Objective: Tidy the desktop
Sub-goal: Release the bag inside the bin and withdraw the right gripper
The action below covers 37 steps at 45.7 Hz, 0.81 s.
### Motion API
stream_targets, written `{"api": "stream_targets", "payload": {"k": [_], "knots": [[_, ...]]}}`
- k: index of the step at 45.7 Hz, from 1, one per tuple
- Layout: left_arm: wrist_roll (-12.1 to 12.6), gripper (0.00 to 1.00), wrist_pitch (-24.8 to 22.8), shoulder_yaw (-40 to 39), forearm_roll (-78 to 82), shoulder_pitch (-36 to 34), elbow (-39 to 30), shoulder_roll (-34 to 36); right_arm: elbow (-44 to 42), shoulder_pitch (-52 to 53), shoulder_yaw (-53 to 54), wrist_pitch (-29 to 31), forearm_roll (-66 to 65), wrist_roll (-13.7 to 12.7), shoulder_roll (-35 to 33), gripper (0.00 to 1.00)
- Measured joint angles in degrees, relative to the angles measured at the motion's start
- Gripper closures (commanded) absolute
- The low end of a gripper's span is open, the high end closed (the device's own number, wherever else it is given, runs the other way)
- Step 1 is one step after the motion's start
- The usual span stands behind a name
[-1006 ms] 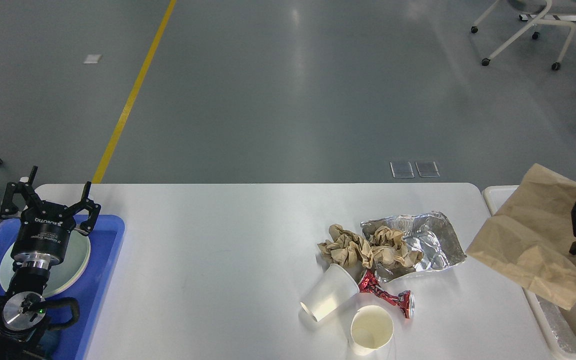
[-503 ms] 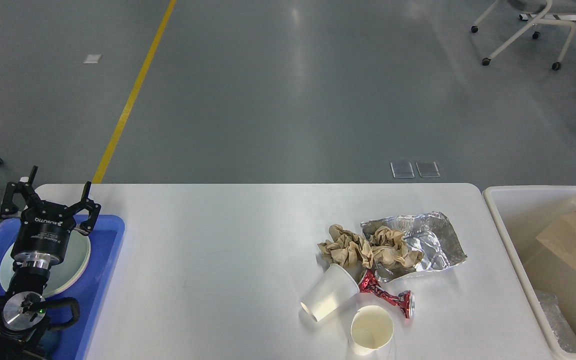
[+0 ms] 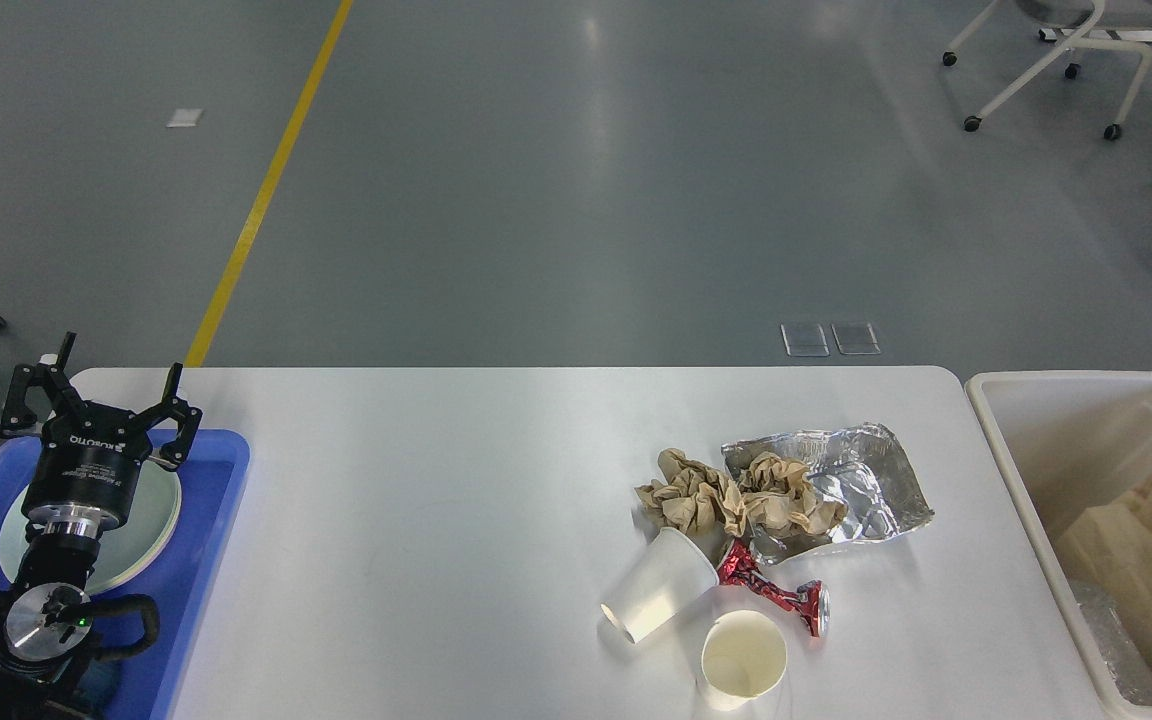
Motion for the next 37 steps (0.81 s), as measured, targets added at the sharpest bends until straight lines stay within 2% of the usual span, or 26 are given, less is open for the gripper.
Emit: {"api": "stream_targets", "payload": {"k": [3,7,26,27,29,31,32,34,37], "knots": [[0.0,0.03,0.0,0.0,0.0,0.0,0.0,0.0,-1.9,-2.3,1.3,-2.1,0.0,-1.8,2.0,1.0],[-0.1,0.03,0.0,0.0,0.0,0.0,0.0,0.0,-3.7,-4.2,3.4,-3.4,0.0,-3.0,3.7,1.0],[0.0,0.03,0.0,0.0,0.0,0.0,0.0,0.0,-4.0,-5.3,5.2,-3.8,0.1,-3.3,4.3,1.0],[0.0,0.03,0.0,0.0,0.0,0.0,0.0,0.0,-4.0,-5.3,5.2,-3.9,0.1,-3.3,4.3,0.89],[0.0,0.03,0.0,0.0,0.0,0.0,0.0,0.0,-4.0,-5.3,5.1,-4.0,0.1,-3.3,4.3,0.53],[0.0,0.03,0.0,0.0,0.0,0.0,0.0,0.0,-4.0,-5.2,5.0,-4.2,0.1,-3.3,4.3,0.21],[0.0,0.03,0.0,0.0,0.0,0.0,0.0,0.0,-4.0,-5.2,5.0,-4.3,0.1,-3.3,4.3,0.12],[0.0,0.03,0.0,0.0,0.0,0.0,0.0,0.0,-4.1,-5.2,4.9,-4.5,0.1,-3.3,4.2,0.01],[0.0,0.03,0.0,0.0,0.0,0.0,0.0,0.0,-4.4,-5.0,4.9,-4.6,0.1,-3.2,4.0,0.0]]}}
